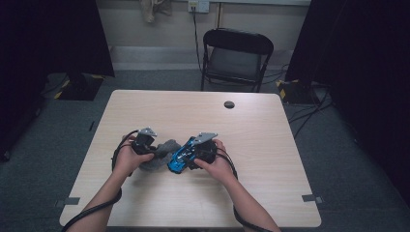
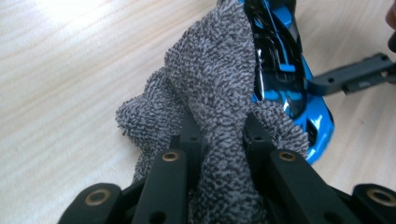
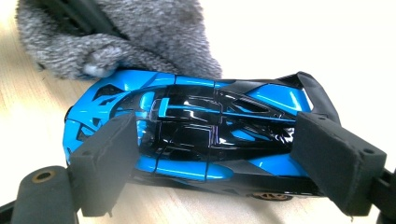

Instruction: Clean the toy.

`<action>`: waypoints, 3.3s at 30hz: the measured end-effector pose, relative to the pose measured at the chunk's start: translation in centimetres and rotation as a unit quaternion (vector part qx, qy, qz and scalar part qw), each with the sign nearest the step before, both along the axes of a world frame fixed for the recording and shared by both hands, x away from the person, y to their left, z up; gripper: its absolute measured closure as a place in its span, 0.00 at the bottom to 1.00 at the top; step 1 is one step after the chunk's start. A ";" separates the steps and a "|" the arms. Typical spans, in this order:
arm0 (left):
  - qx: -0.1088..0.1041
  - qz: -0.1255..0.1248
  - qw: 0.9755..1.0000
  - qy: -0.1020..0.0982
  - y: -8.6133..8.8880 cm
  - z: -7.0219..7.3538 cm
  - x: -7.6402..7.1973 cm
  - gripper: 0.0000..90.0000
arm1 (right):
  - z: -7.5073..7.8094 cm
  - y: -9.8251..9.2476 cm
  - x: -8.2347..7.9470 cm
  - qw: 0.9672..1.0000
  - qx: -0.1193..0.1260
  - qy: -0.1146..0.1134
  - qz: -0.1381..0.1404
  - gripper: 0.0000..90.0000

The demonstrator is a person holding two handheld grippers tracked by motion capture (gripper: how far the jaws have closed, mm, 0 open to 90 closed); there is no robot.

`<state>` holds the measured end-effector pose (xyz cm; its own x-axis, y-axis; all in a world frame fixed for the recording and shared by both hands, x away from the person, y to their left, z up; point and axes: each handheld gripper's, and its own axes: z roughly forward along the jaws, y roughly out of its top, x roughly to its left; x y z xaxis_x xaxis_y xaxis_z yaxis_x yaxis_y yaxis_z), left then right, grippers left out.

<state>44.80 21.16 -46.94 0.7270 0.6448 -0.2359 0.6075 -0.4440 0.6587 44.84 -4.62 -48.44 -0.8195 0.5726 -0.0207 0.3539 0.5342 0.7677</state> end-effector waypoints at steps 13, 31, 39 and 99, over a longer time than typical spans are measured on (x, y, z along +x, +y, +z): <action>0.008 -0.008 1.000 0.007 1.4 0.9 -1.8 0.83 | 0.2 0.1 0.0 1.000 -0.005 0.006 -0.001 0.18; 0.001 -0.014 0.999 -0.029 -0.2 4.8 -1.9 0.83 | 2.2 -3.1 -0.2 1.000 -0.003 0.011 0.007 0.16; -0.016 -0.044 0.998 -0.042 -3.8 6.5 -1.5 0.83 | 3.2 -5.8 -0.3 1.000 -0.002 0.012 -0.011 0.16; -0.003 -0.161 0.986 -0.032 -23.1 -0.2 -2.7 0.76 | -0.2 -22.4 -1.9 0.989 -0.023 0.038 -0.141 0.17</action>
